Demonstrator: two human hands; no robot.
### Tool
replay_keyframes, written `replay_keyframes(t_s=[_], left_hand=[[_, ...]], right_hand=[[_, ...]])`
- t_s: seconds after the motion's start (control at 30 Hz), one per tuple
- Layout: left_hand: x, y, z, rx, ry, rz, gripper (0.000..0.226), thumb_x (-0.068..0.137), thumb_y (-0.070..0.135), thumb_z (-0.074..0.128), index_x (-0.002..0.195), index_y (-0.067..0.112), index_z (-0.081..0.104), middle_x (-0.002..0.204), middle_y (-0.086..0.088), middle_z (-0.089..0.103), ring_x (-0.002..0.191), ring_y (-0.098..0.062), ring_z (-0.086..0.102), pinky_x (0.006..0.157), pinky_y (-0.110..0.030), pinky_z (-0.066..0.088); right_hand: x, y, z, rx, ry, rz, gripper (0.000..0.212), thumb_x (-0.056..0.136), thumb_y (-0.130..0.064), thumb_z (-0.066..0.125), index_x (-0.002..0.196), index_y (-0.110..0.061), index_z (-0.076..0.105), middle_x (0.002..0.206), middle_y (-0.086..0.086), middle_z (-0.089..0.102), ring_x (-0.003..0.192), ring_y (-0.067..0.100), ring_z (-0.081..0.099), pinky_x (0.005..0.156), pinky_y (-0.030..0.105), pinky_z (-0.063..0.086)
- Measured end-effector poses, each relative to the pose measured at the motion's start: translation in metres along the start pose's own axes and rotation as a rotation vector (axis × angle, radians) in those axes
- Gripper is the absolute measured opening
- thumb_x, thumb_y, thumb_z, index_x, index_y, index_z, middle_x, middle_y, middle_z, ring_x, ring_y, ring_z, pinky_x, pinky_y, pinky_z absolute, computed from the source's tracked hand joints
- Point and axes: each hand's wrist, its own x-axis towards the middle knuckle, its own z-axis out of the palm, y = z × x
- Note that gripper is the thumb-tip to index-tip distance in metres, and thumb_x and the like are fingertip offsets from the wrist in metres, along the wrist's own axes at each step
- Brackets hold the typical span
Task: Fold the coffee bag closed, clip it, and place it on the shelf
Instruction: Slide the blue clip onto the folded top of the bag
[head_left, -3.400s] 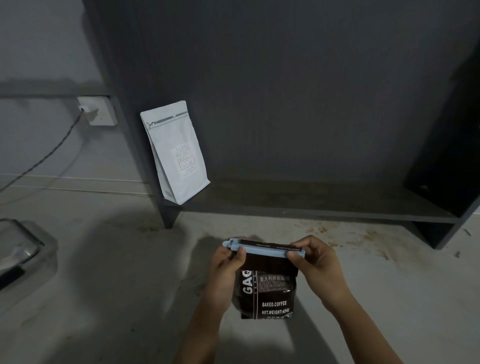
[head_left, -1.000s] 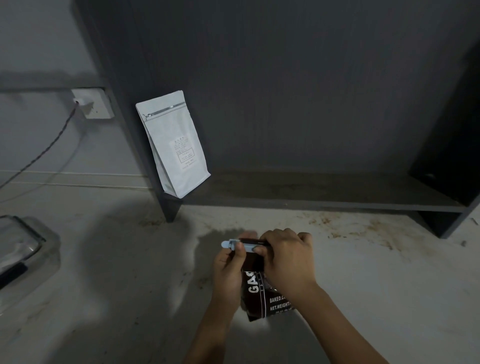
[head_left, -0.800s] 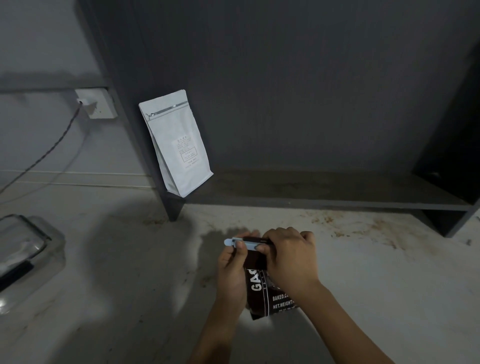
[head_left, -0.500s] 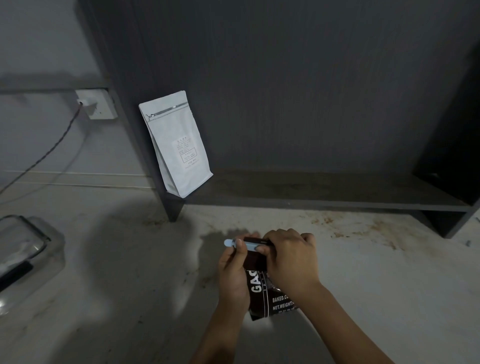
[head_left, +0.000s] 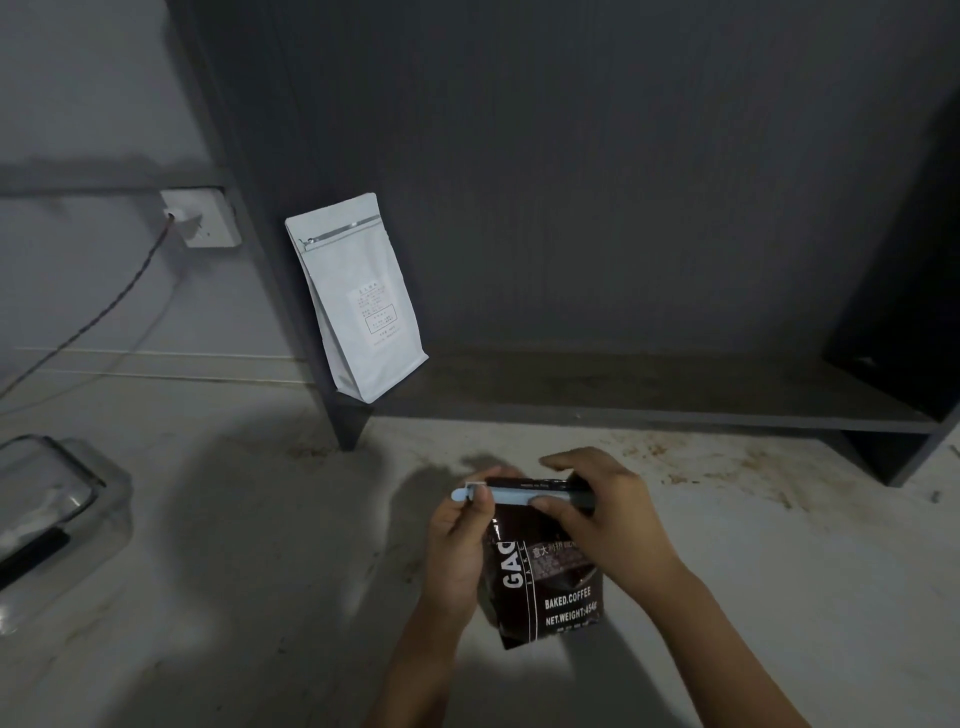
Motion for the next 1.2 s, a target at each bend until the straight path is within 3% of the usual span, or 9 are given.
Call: replay_keyframes(t_s=[0.1, 0.23, 0.33, 0.43, 0.57, 0.7, 0.9, 1.07, 1.2], left_hand=[[0.001, -0.001, -0.007, 0.178, -0.009, -0.031, 0.013, 0.085, 0.013, 0.061, 0.096, 0.010, 0.066, 0.080, 0.004, 0.077, 0.078, -0.009, 0.071, 0.064, -0.016, 0.055], [0.000, -0.009, -0.012, 0.435, -0.049, -0.064, 0.019, 0.081, 0.005, 0.065, 0.095, 0.017, 0.068, 0.093, -0.004, 0.076, 0.090, -0.021, 0.071, 0.080, -0.033, 0.058], [-0.001, -0.015, -0.010, 0.559, 0.012, -0.018, 0.021, 0.078, 0.003, 0.068, 0.093, 0.018, 0.071, 0.072, 0.015, 0.075, 0.076, -0.006, 0.071, 0.071, -0.022, 0.057], [-0.002, -0.016, -0.008, 0.612, 0.073, -0.032, 0.018, 0.076, 0.006, 0.071, 0.090, 0.017, 0.073, 0.059, 0.024, 0.070, 0.067, 0.001, 0.069, 0.067, -0.024, 0.056], [-0.002, -0.016, -0.020, 0.581, -0.219, -0.206, 0.043, 0.070, 0.008, 0.078, 0.103, 0.028, 0.060, 0.098, 0.008, 0.073, 0.094, -0.006, 0.069, 0.081, -0.023, 0.055], [-0.010, -0.022, -0.030, 0.553, -0.307, -0.343, 0.062, 0.069, 0.001, 0.077, 0.121, 0.014, 0.047, 0.107, 0.007, 0.066, 0.094, 0.002, 0.066, 0.074, -0.016, 0.054], [0.006, -0.011, -0.033, 0.595, -0.278, -0.152, 0.062, 0.068, 0.004, 0.077, 0.123, 0.008, 0.048, 0.115, -0.001, 0.066, 0.108, -0.009, 0.063, 0.087, -0.019, 0.051], [0.052, 0.029, -0.019, 0.624, -0.186, 0.000, 0.059, 0.066, 0.019, 0.079, 0.117, 0.026, 0.052, 0.115, 0.008, 0.066, 0.110, -0.004, 0.061, 0.094, -0.024, 0.048], [0.098, 0.059, -0.009, 0.683, -0.042, 0.141, 0.057, 0.067, 0.008, 0.080, 0.112, 0.029, 0.051, 0.106, 0.010, 0.066, 0.098, 0.003, 0.063, 0.083, -0.016, 0.050]], right_hand=[[-0.006, 0.023, -0.013, 0.205, -0.037, 0.199, 0.049, 0.067, -0.016, 0.079, 0.111, -0.025, 0.058, 0.108, -0.011, 0.061, 0.094, 0.006, 0.059, 0.082, 0.018, 0.048], [-0.026, 0.051, -0.008, 0.479, -0.286, 0.400, 0.046, 0.066, -0.010, 0.080, 0.104, -0.024, 0.059, 0.105, 0.000, 0.069, 0.101, 0.020, 0.065, 0.085, 0.033, 0.055], [-0.041, 0.063, 0.006, 0.462, -0.405, 0.454, 0.074, 0.054, -0.020, 0.085, 0.117, -0.029, 0.049, 0.114, -0.001, 0.065, 0.104, 0.015, 0.063, 0.085, 0.034, 0.055], [-0.050, 0.068, 0.021, 0.507, -0.454, 0.464, 0.086, 0.053, -0.005, 0.086, 0.125, -0.023, 0.041, 0.117, 0.000, 0.062, 0.100, 0.003, 0.063, 0.076, 0.021, 0.054], [-0.051, 0.072, 0.026, 0.537, -0.389, 0.471, 0.083, 0.047, -0.002, 0.084, 0.120, -0.016, 0.047, 0.110, 0.005, 0.066, 0.097, 0.011, 0.066, 0.069, 0.019, 0.054], [-0.048, 0.073, 0.029, 0.488, -0.361, 0.487, 0.081, 0.046, -0.005, 0.084, 0.117, -0.022, 0.050, 0.109, 0.001, 0.068, 0.099, 0.014, 0.064, 0.068, 0.020, 0.054], [-0.024, 0.059, 0.027, 0.383, -0.308, 0.426, 0.081, 0.048, -0.002, 0.086, 0.117, -0.023, 0.050, 0.108, -0.005, 0.067, 0.100, 0.007, 0.062, 0.073, 0.014, 0.052], [0.046, 0.032, 0.011, 0.327, -0.216, 0.290, 0.078, 0.050, 0.004, 0.084, 0.113, -0.026, 0.048, 0.099, -0.016, 0.062, 0.085, -0.011, 0.060, 0.065, 0.008, 0.049], [0.110, 0.014, 0.001, 0.297, -0.163, 0.168, 0.080, 0.050, 0.004, 0.083, 0.116, -0.026, 0.050, 0.097, -0.017, 0.063, 0.090, 0.003, 0.062, 0.075, 0.019, 0.051]])
